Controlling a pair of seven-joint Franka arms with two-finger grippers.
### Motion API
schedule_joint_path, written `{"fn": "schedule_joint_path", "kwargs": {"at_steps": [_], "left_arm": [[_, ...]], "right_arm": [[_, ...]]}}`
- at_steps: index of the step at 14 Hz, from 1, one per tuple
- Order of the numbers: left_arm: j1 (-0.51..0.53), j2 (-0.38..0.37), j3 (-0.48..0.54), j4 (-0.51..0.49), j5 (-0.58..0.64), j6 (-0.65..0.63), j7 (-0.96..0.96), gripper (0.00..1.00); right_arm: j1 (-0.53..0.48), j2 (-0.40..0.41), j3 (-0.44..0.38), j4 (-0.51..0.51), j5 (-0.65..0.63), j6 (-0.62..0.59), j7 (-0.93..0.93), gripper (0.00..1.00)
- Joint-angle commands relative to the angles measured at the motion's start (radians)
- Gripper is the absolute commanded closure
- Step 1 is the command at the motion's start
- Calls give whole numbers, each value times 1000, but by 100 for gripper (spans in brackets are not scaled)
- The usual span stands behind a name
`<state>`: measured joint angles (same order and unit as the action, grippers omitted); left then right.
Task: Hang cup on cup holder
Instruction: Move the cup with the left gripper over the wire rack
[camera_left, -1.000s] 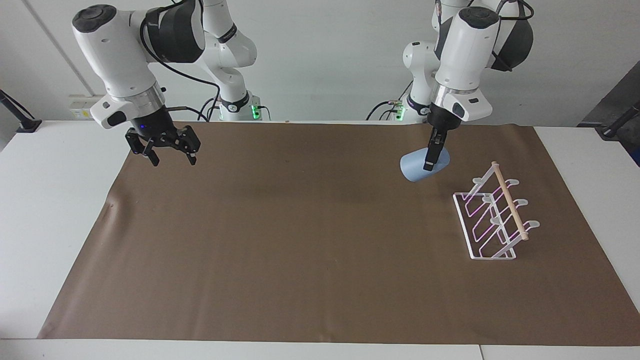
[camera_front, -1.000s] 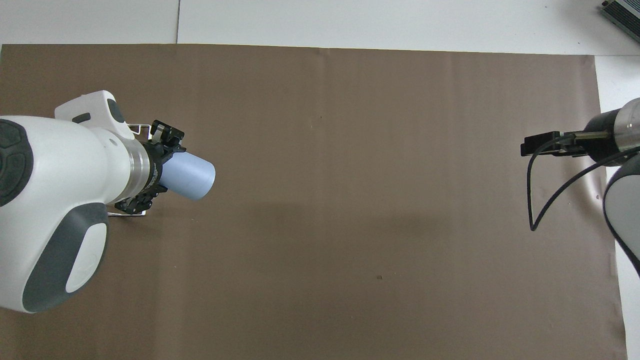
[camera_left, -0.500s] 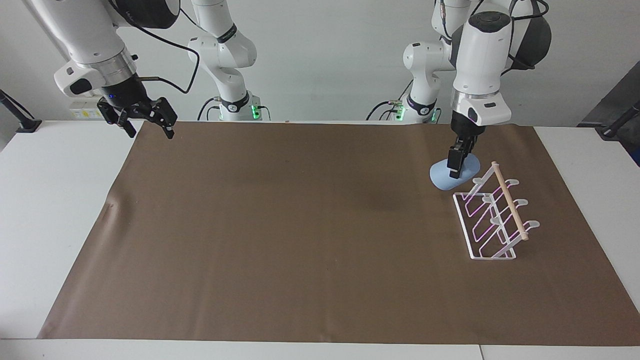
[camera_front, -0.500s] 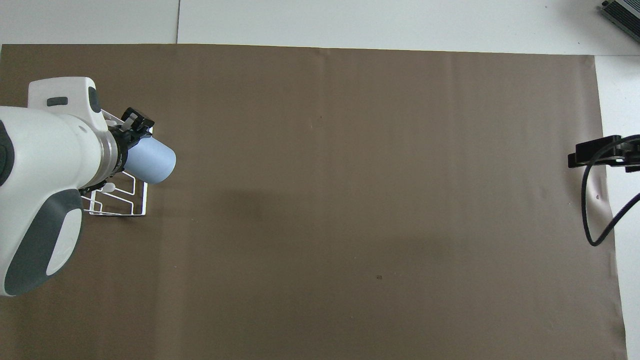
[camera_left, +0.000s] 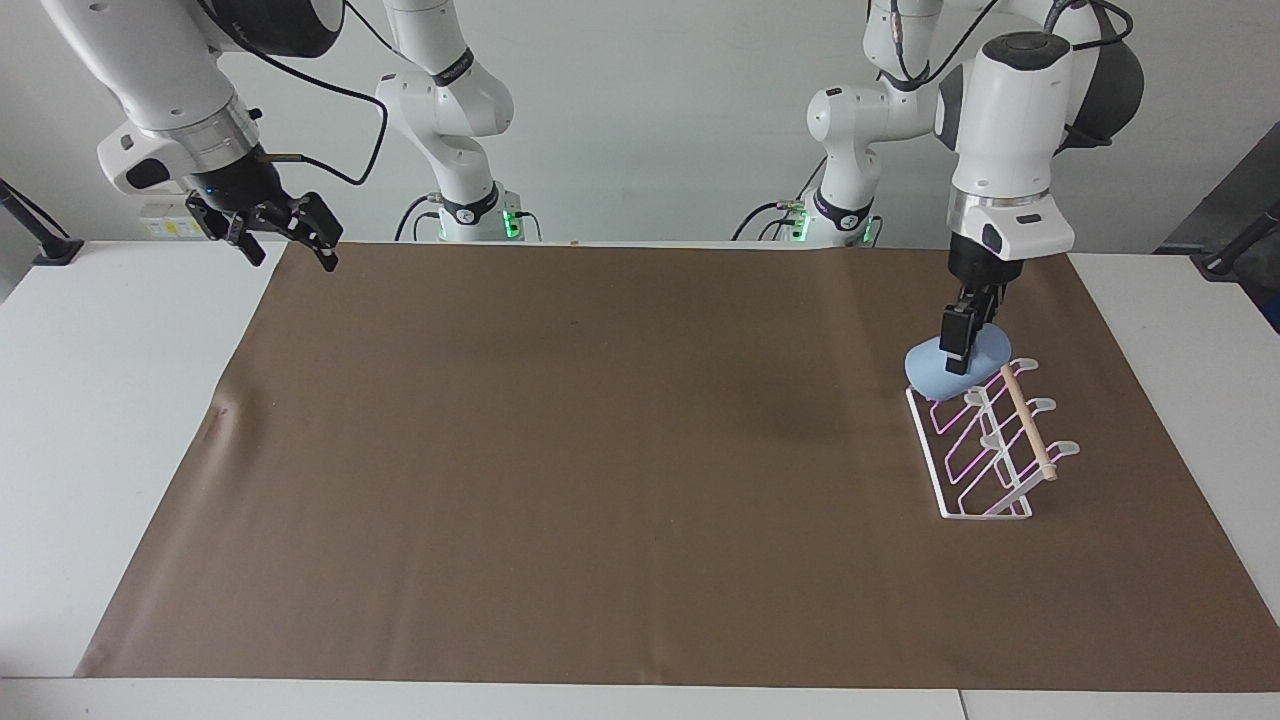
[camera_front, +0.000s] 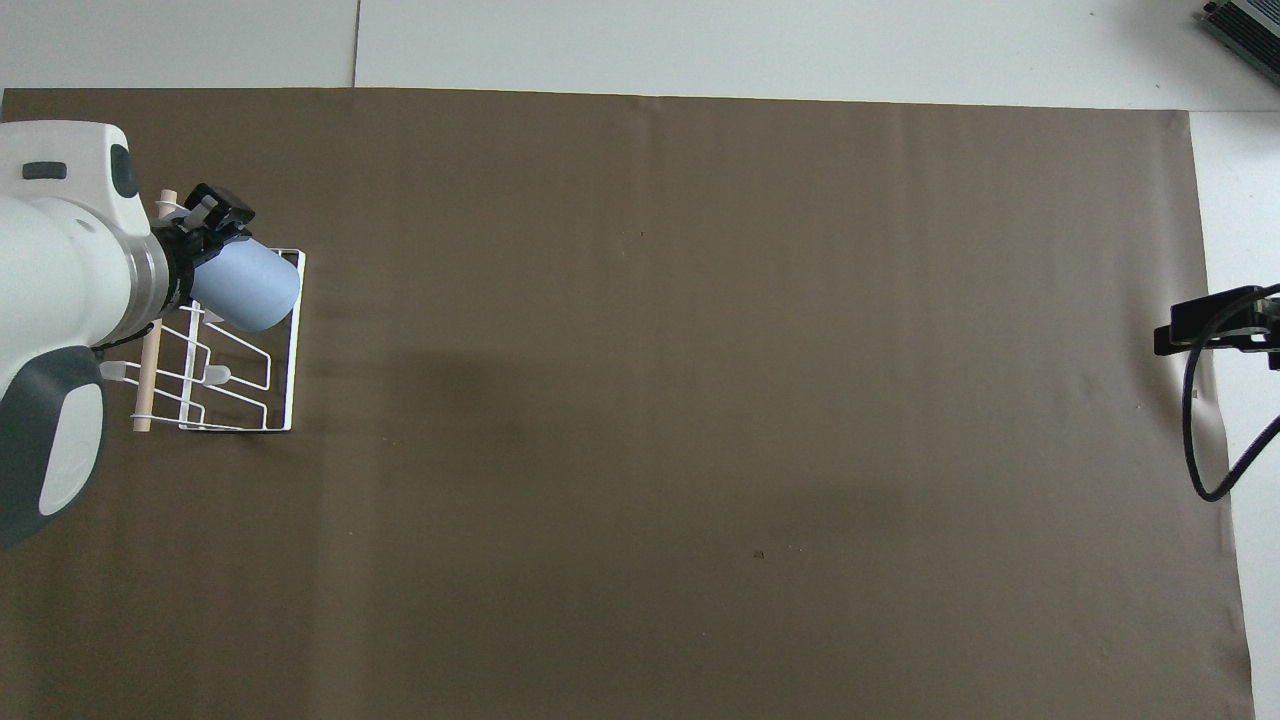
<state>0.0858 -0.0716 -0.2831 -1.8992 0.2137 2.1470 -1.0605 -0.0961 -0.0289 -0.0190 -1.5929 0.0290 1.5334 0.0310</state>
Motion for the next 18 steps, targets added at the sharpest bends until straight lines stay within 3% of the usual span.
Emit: {"fn": "schedule_joint_path", "kwargs": {"at_steps": [1,8,18], "left_arm": [[19,29,-8,18,19,56,30,100],[26,99,-8,95,105,97,37,100],[48,150,-7,77,291,145,-27,100]], "right_arm": [[-5,-29,17,-24,-27,-9,70,0],[-5,-29,25,-24,-27,-7,90,0],[-5,-29,25,-25,-27,-3,92,0]]}}
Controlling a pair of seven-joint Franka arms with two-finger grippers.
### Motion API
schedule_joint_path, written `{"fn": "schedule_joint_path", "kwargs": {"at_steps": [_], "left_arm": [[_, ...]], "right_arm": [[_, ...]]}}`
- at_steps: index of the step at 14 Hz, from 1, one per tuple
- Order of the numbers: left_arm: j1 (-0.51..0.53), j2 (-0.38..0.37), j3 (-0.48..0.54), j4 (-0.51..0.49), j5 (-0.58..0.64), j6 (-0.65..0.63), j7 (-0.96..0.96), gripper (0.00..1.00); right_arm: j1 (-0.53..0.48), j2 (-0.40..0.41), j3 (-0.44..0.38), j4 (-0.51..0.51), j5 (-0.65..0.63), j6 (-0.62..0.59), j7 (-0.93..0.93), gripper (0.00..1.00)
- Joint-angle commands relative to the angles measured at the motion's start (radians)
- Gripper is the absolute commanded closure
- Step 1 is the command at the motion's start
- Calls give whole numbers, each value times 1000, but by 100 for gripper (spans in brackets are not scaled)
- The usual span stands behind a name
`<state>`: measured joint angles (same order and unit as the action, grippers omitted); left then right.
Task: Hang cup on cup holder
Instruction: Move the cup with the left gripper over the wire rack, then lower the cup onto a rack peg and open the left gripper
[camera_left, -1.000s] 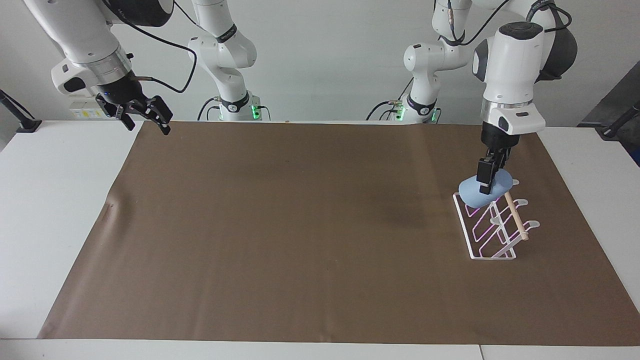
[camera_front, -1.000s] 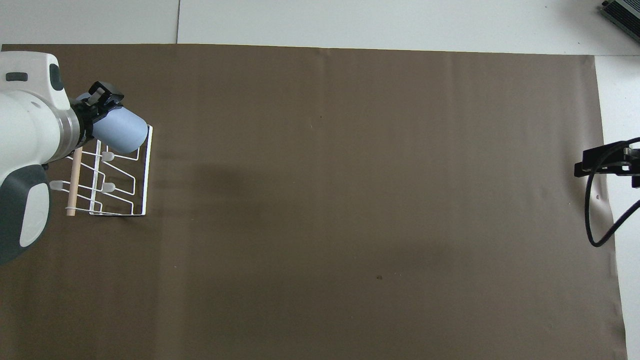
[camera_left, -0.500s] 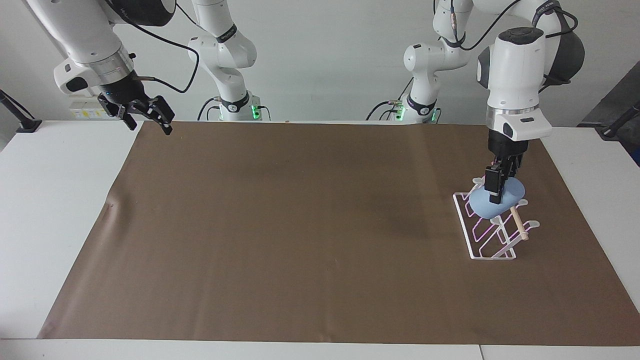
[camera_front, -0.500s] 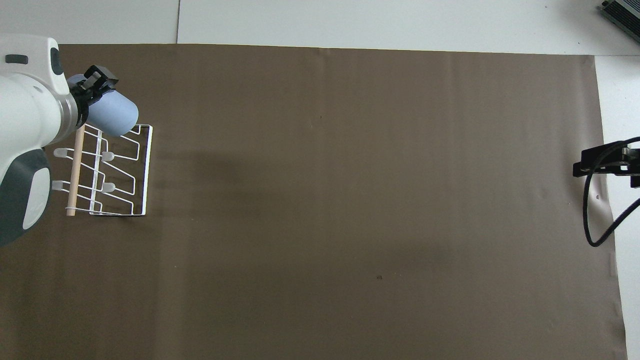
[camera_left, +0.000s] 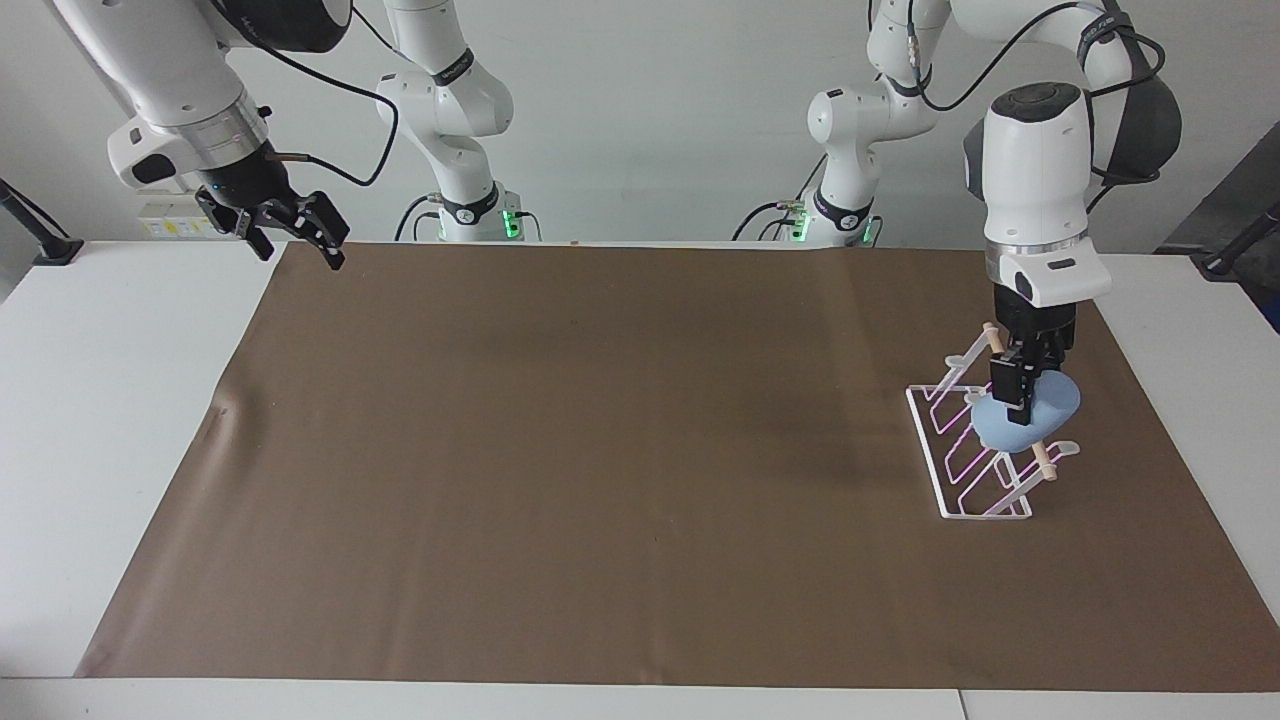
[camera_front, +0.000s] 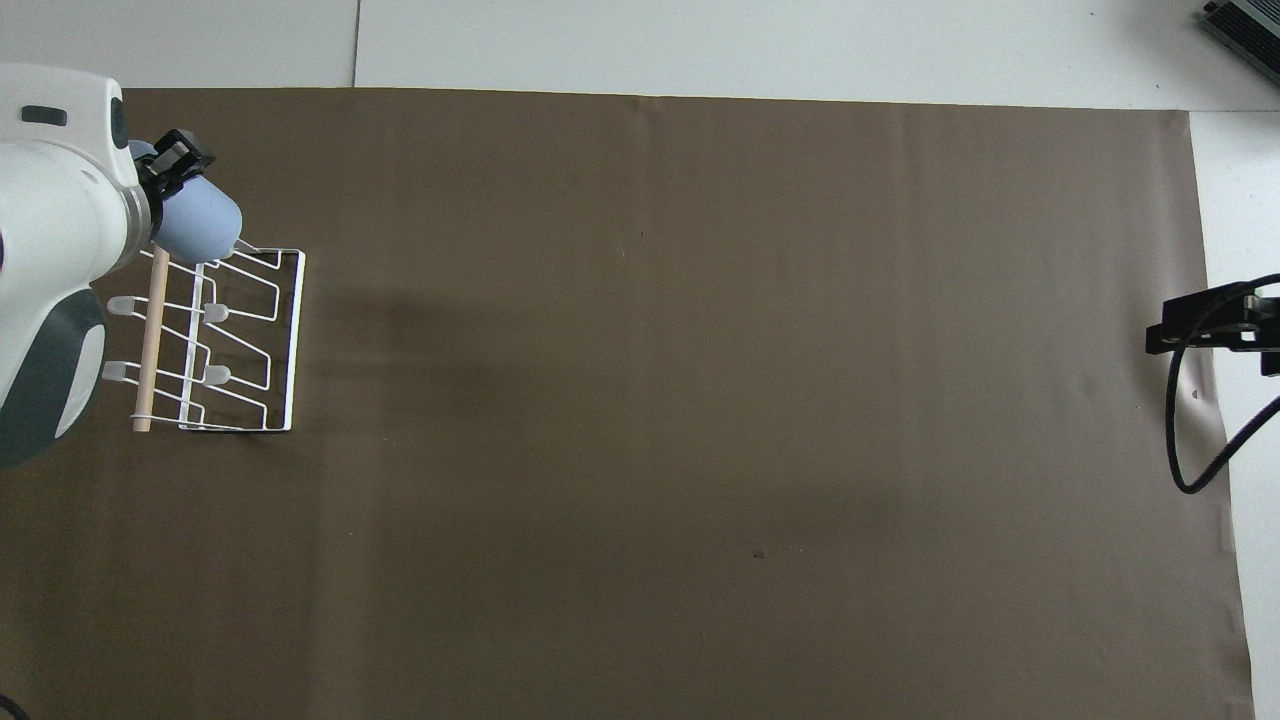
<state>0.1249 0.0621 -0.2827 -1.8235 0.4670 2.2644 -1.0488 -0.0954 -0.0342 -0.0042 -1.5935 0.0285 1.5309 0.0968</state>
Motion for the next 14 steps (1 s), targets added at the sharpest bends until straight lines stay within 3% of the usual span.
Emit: {"fn": "schedule_joint_path", "kwargs": {"at_steps": [1,6,14], "left_arm": [[9,30,-7,0,57,32,-57,100],[9,35,-7,-72,128,116,-180,100],[21,18,-7,-149,186,147,-238,100]], "right_arm": [[-6,-24,10,-25,-27,0,26,0],[-7,-26,10,-31,-27,3,26,0],[-10,-44,9,-68,-27,21,24,0]]}}
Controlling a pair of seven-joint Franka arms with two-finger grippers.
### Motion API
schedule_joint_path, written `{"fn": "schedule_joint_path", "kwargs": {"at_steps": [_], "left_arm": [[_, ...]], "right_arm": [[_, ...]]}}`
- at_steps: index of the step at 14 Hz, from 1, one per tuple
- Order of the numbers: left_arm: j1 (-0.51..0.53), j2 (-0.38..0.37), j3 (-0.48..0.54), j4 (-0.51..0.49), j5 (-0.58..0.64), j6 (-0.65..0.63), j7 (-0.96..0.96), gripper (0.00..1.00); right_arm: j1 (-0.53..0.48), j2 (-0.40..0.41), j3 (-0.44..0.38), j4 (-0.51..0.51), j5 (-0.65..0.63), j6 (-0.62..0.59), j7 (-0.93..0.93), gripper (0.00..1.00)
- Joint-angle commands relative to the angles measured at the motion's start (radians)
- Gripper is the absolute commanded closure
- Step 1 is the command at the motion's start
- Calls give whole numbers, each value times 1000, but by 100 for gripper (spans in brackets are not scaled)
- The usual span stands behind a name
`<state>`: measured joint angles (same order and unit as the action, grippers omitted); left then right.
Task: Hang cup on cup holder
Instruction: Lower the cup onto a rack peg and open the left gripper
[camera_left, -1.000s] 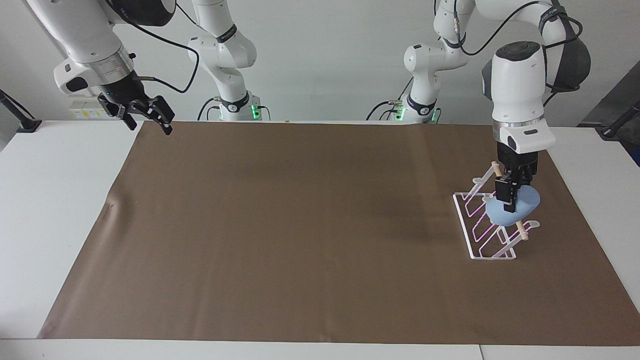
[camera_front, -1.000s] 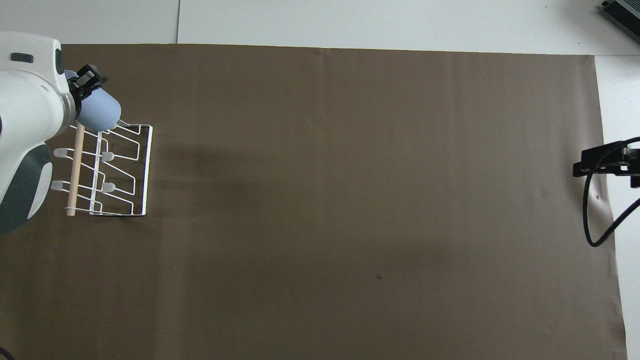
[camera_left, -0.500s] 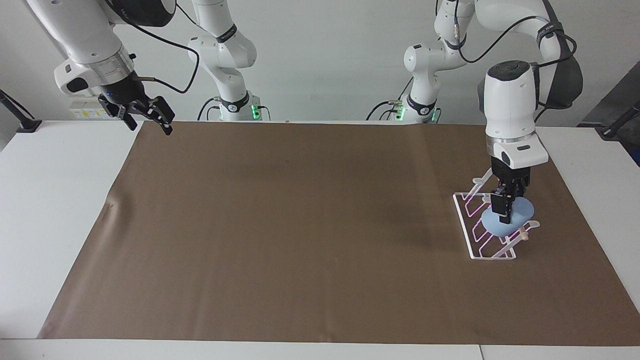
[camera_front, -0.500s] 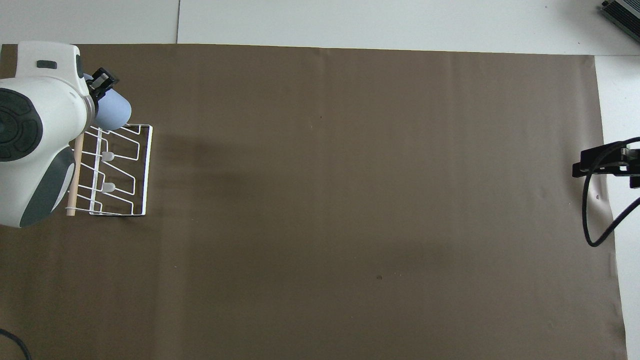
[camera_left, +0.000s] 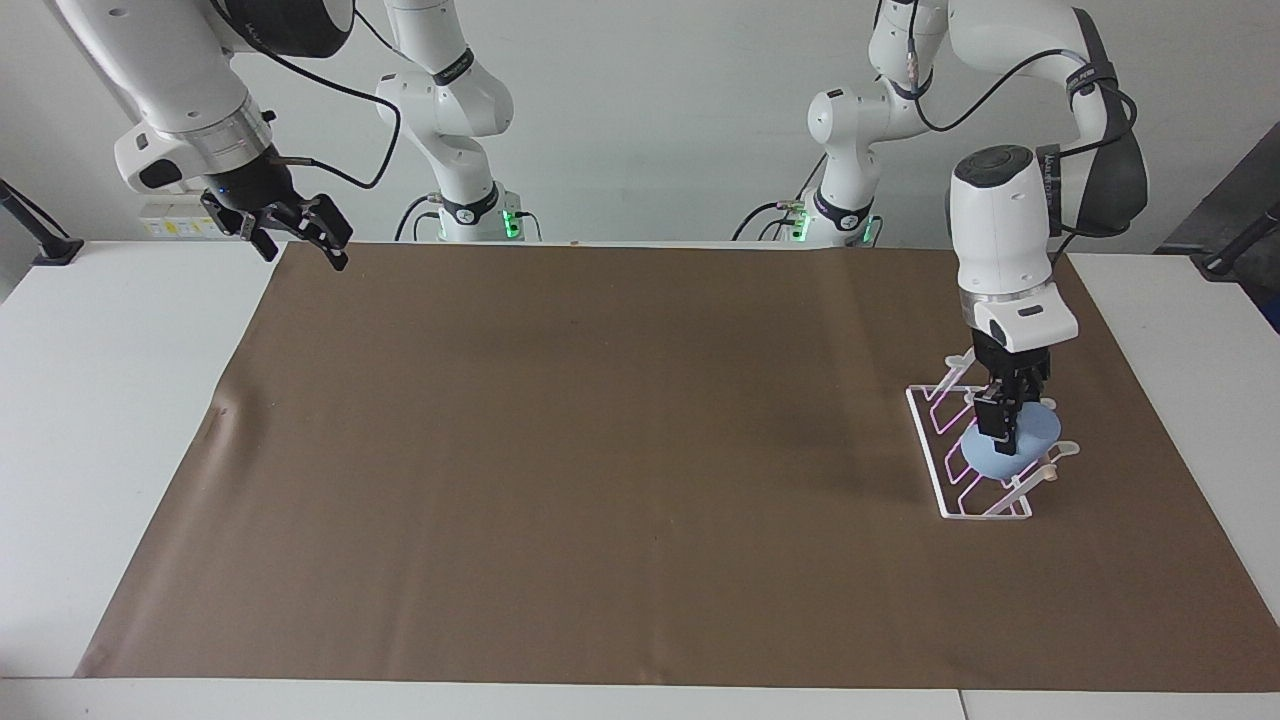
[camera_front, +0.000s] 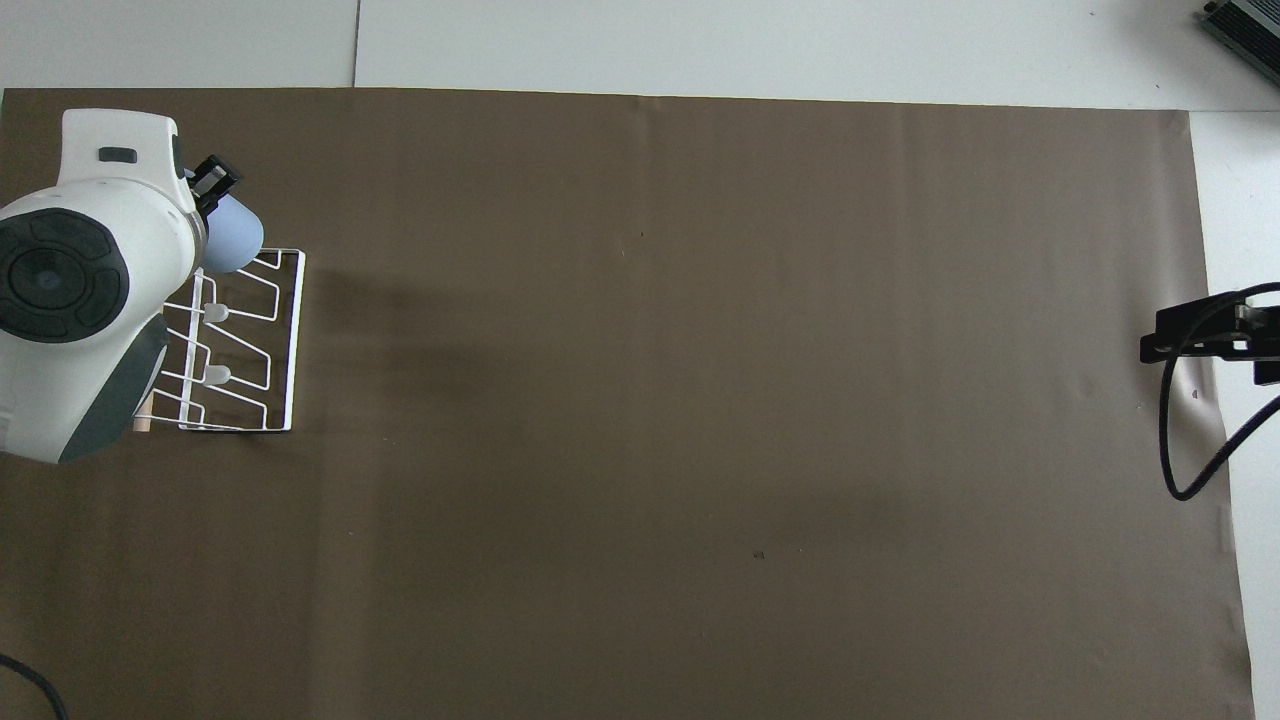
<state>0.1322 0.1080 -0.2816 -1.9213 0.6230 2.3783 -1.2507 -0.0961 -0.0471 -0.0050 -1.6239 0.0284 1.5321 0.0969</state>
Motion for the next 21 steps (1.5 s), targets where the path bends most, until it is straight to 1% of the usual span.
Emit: {"fn": "schedule_joint_path", "kwargs": {"at_steps": [1,3,4,7,11,19,20,21], "left_arm": [[12,-30,-8,-56,32,33,-36,100],[14,-33,-8,-61,30,36,-39,100],[15,-34,-8,-61,30,36,-41,100],[20,-45,-8,-91,30,50,-65,100],[44,-67,-7,-166,30,116,-79,100],[47,-90,-7,-223,32,124,-81,100],[47,-91,-7,-223,32,124,-82,100],[47,-90,-7,-222,32,125,-84,100]], "right_arm": [[-8,-28,10,-33,-27,20,24,0],[-10,-36,10,-34,-28,19,23,0],[-13,-54,10,-39,-28,16,20,0],[-7,-74,11,-47,-28,-26,26,0],[-5,-71,13,-45,-28,-15,30,0],[-5,-71,13,-45,-25,-6,26,0],[-1,-69,13,-47,-24,-3,26,0],[48,-68,-4,-45,-25,-1,32,0]]}}
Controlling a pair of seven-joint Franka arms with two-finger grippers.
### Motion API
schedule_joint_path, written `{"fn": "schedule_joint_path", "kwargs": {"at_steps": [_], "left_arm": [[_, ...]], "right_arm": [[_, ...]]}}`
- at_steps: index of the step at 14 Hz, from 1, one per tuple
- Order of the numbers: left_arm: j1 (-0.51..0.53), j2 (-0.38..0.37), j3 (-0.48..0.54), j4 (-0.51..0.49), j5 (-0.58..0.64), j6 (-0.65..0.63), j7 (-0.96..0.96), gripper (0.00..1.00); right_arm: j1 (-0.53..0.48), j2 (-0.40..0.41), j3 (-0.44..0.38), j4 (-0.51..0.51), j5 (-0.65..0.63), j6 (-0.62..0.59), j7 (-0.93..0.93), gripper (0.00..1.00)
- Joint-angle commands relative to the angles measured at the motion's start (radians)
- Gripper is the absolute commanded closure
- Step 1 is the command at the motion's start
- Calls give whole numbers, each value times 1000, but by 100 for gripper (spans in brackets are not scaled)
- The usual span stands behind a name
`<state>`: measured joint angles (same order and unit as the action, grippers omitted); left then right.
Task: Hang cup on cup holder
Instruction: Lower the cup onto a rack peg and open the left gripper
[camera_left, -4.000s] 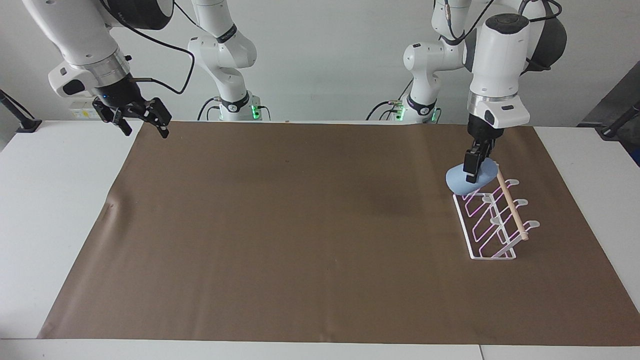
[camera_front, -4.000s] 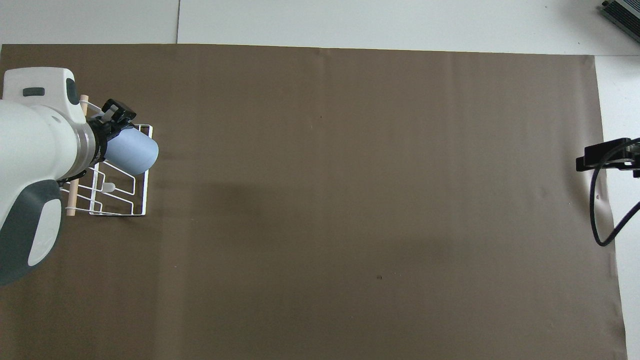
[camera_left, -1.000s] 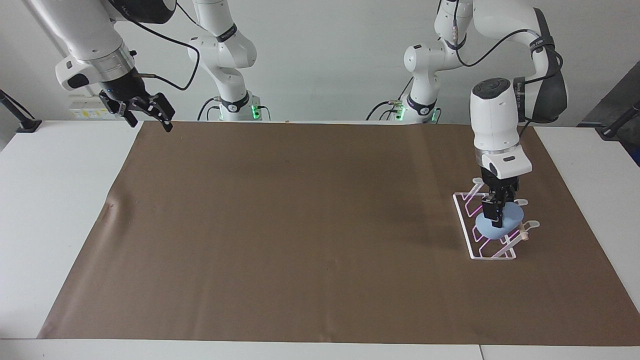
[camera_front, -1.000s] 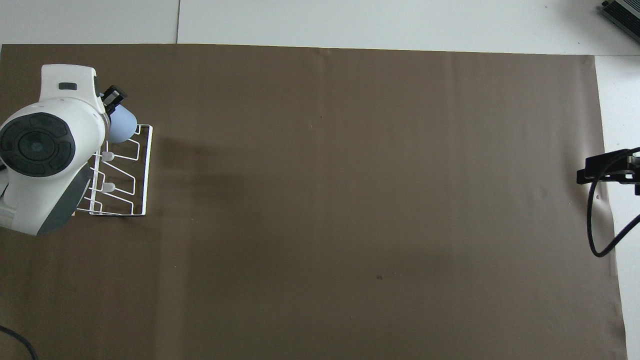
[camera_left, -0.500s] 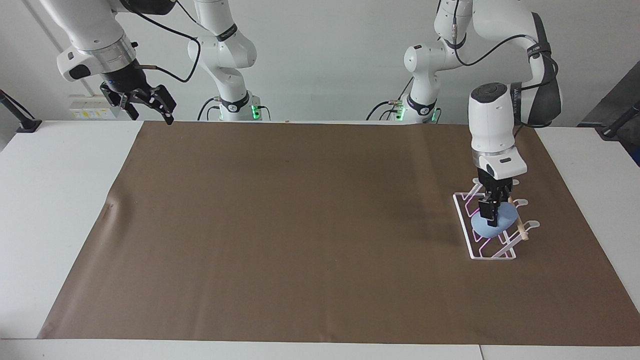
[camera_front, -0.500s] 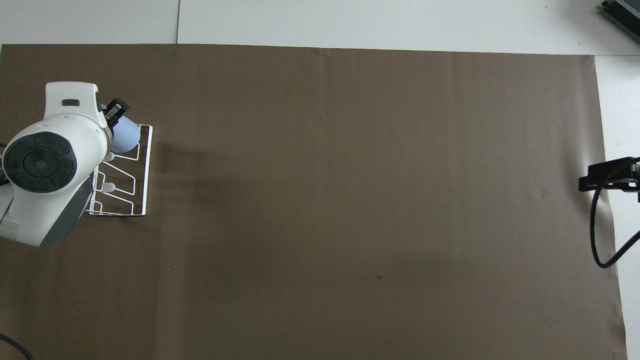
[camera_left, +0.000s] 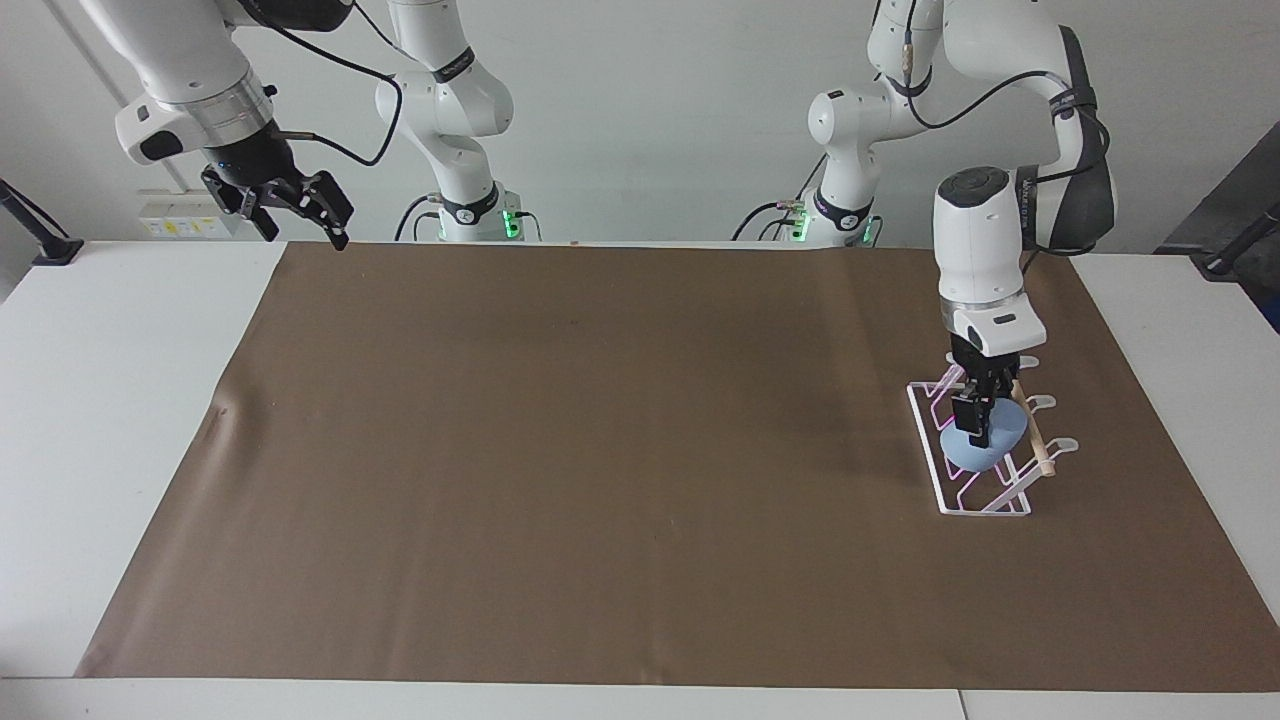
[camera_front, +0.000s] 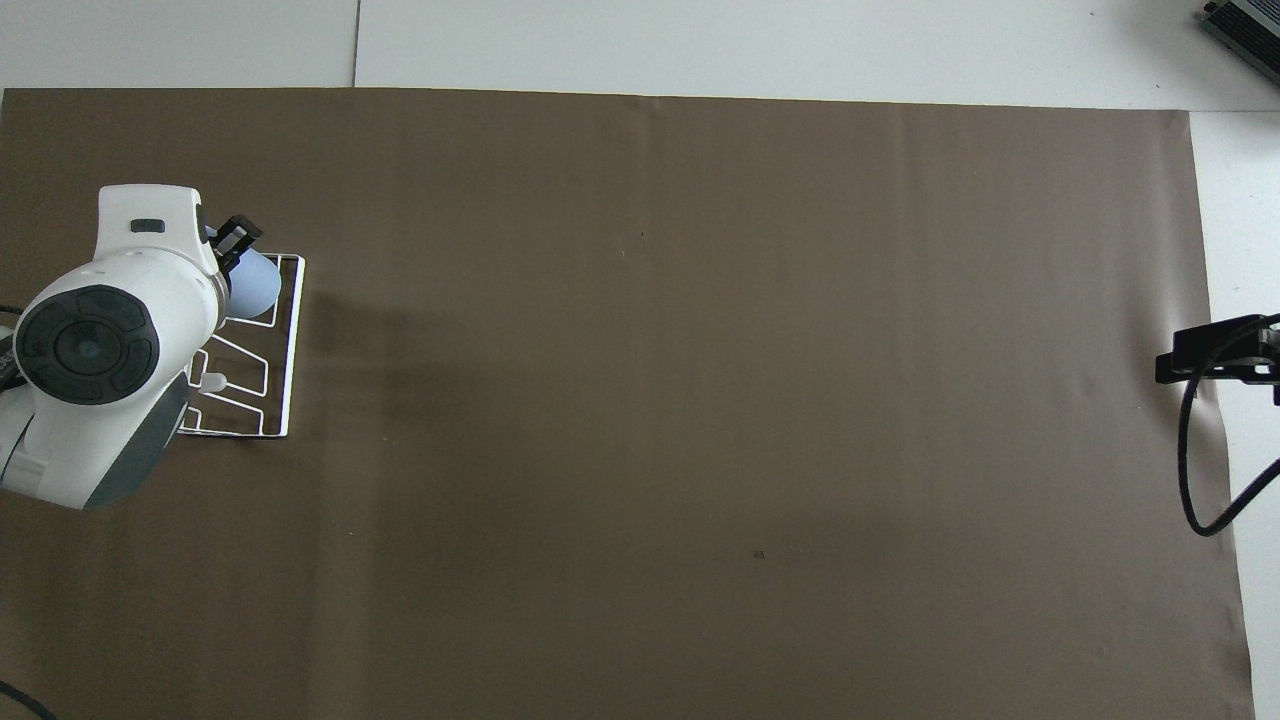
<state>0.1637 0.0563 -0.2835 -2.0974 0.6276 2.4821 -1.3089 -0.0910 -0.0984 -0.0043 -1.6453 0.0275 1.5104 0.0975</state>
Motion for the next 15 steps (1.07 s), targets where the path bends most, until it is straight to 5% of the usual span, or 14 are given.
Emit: {"fn": "schedule_joint_path", "kwargs": {"at_steps": [1,8,13,15], "left_arm": [[14,-36,-5,-43,27,32,-39,100],[16,-29,-5,-16,27,41,-64,94],[16,-29,-5,-12,27,40,-63,41],[16,-29,-5,-3,26,40,-64,0]], "right_arm": [[77,-15,-31,-22,-28,21,31,0],[85,-7,-68,-10,-70,39,-36,0],[83,-9,-63,-10,-51,39,-41,0],[85,-11,-63,-10,-51,37,-41,0]]}}
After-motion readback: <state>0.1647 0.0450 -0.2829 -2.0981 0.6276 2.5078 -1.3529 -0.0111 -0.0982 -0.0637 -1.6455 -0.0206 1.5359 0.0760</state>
